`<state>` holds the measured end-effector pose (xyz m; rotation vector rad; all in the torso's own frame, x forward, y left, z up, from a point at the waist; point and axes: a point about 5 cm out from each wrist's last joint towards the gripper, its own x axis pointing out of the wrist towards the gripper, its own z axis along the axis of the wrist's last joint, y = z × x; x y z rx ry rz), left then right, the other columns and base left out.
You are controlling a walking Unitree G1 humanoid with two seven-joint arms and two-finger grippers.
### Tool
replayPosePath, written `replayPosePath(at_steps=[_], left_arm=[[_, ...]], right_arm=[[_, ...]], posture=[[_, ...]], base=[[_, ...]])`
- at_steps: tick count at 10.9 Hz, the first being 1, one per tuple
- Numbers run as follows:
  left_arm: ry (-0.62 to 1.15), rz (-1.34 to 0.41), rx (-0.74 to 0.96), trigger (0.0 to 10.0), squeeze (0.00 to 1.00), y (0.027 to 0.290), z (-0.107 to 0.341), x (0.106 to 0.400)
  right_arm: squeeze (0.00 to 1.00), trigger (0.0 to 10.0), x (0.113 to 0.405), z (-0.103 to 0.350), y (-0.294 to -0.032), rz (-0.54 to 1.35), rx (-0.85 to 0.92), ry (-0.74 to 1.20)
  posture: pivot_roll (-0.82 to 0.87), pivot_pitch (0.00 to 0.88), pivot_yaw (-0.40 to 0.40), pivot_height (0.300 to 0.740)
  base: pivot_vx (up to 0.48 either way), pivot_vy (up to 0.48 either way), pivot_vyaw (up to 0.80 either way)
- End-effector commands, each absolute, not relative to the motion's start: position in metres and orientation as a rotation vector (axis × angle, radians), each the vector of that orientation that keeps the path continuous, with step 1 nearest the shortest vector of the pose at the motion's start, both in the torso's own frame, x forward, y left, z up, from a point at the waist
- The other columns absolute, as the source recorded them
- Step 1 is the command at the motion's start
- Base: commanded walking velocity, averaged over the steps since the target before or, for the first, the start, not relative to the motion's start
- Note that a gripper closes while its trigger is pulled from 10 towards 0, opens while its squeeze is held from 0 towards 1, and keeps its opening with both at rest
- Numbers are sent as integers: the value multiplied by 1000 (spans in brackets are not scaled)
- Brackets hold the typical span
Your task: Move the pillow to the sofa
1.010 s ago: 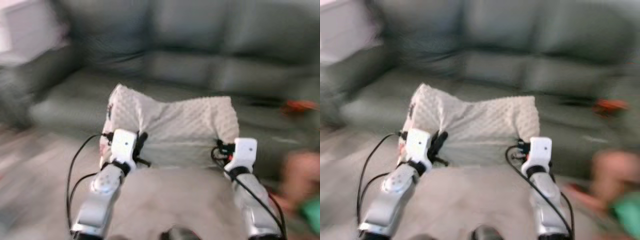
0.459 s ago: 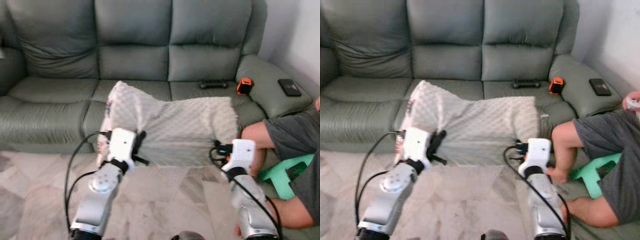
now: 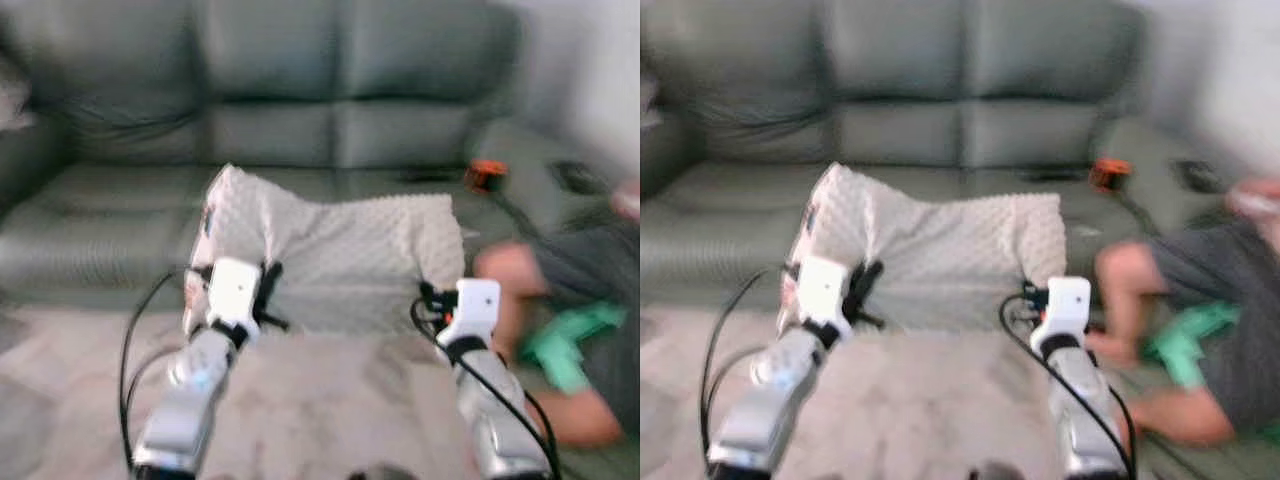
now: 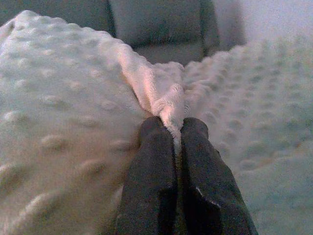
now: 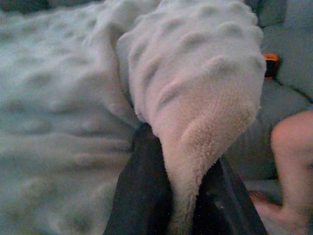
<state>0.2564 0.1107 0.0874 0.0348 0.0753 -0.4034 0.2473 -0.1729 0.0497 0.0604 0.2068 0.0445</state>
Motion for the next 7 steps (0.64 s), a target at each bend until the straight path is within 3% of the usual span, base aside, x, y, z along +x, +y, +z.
replayPosePath(at_steps=[1, 7], left_arm=[[34, -434, 28, 10000, 0, 105, 95, 257], [36, -439, 24, 10000, 0, 102, 94, 257]], right_arm=[[0, 10000, 253, 59, -173, 51, 44, 166], [0, 10000, 253, 60, -174, 54, 38, 165]], posture=[[-91, 0, -41, 740], [-100, 0, -44, 740]], base=[[480, 0, 0], [477, 0, 0]])
